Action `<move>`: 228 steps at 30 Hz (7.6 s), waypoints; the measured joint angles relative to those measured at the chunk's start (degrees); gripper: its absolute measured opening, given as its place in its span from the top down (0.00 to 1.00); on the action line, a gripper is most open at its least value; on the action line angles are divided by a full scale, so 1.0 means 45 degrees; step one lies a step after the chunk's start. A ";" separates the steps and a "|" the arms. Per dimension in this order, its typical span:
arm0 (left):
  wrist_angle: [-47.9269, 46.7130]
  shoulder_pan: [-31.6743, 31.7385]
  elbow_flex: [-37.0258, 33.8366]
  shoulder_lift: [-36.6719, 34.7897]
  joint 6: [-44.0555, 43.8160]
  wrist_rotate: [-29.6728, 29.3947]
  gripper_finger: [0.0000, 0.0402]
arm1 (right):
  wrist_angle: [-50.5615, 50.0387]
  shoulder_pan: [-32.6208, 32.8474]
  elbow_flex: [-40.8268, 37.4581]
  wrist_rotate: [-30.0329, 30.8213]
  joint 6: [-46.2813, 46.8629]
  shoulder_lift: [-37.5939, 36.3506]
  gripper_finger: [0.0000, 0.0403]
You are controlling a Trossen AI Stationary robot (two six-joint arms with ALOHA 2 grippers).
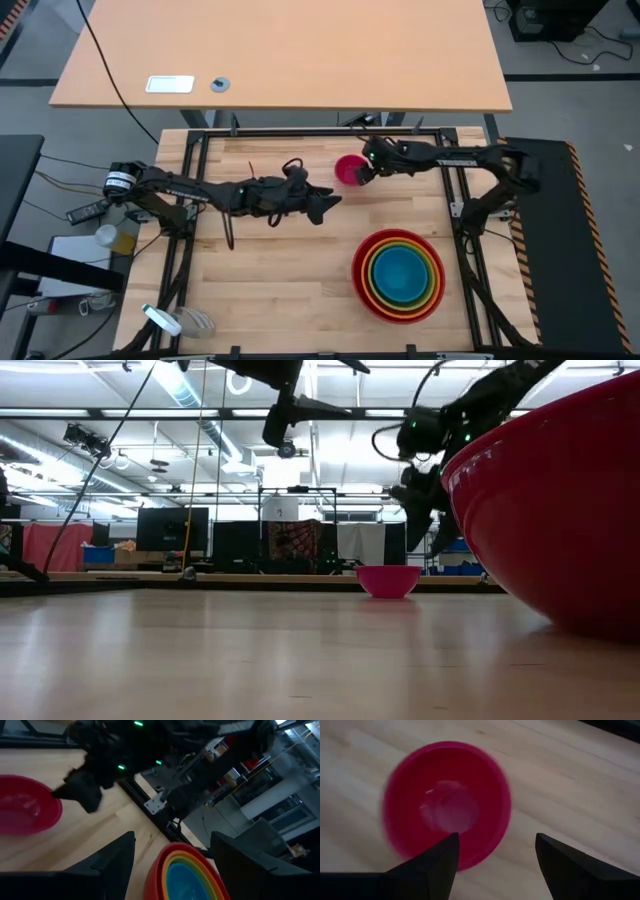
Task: Nest bowls inside each other
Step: Stack the pink bowl on top of the blue bowl, then return to Home Position
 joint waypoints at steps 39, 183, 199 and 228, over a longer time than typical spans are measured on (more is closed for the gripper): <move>0.0076 -0.0085 0.0000 0.0000 0.0194 0.0262 0.34 | -0.0550 0.0124 -0.0015 -0.1427 -0.2759 -0.1385 0.90; -0.3036 0.1729 -1.2395 -1.6160 -0.0428 0.0203 0.52 | 0.8064 0.6812 -1.1808 0.5286 0.1819 -1.9361 0.59; -0.4393 0.1729 -1.2395 -1.6169 0.6996 0.0160 0.52 | 0.7137 0.6812 -1.1808 0.5309 -0.9684 -1.9322 0.59; -0.4393 0.1729 -1.2395 -1.6169 0.6957 0.0160 0.52 | 0.7138 0.6812 -1.1808 0.5285 -0.9690 -1.9322 0.59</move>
